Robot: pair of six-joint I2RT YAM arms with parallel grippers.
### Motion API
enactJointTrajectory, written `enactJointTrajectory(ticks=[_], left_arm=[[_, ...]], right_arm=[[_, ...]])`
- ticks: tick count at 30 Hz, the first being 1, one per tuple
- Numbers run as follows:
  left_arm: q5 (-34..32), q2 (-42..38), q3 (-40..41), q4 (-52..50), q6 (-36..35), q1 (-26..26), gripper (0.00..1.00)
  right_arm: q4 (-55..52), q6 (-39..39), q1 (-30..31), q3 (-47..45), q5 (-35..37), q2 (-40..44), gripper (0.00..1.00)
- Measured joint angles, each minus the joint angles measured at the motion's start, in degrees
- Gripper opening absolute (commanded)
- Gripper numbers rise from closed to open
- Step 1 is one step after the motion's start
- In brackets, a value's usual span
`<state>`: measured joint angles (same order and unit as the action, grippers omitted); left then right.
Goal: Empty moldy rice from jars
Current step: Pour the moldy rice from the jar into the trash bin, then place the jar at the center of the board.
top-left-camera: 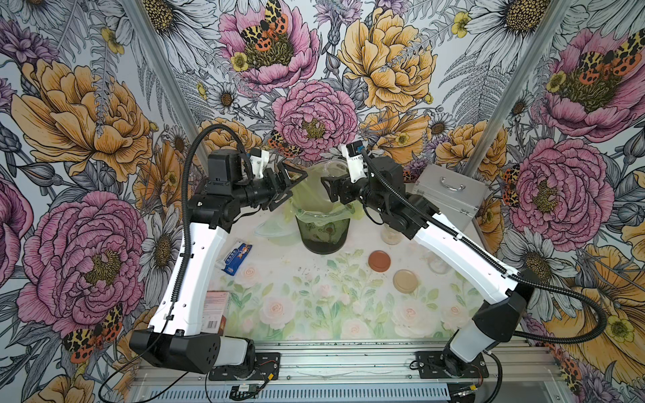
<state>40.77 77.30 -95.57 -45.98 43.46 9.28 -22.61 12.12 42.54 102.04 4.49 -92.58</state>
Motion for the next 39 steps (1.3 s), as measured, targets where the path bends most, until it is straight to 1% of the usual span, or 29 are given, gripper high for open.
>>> enactJointTrajectory(ticks=[6, 10, 17, 23, 29, 34, 39], left_arm=[[-3.48, -5.11, 8.26, 3.61, 0.11, 3.96, 0.99], [-5.84, -7.63, 11.76, 5.77, 0.24, 6.97, 0.99], [-8.74, -11.39, 17.53, 8.15, 0.20, 11.39, 0.99], [-11.30, -15.47, 24.41, 10.27, -0.61, 14.82, 0.99], [-13.44, -20.96, 34.97, 14.29, -1.77, 17.14, 0.99], [-15.37, -25.00, 43.95, 17.75, -1.90, 17.97, 0.99], [-17.46, -29.86, 52.87, 21.79, -1.79, 19.06, 0.99]], right_arm=[[-1.22, 0.59, 1.53, -6.34, 0.33, 7.45, 0.00], [-2.51, 1.16, 2.86, -12.00, 1.36, 12.07, 0.00], [-6.34, 3.06, 5.68, -19.85, 4.07, 17.53, 0.00], [-7.52, 6.54, 7.06, -27.80, 6.45, 21.99, 0.00], [-6.86, 10.51, 7.98, -36.48, 9.31, 24.52, 0.00], [-3.23, 13.33, 8.55, -46.82, 11.82, 26.58, 0.00], [0.31, 16.55, 8.68, -53.92, 13.20, 26.75, 0.00]])
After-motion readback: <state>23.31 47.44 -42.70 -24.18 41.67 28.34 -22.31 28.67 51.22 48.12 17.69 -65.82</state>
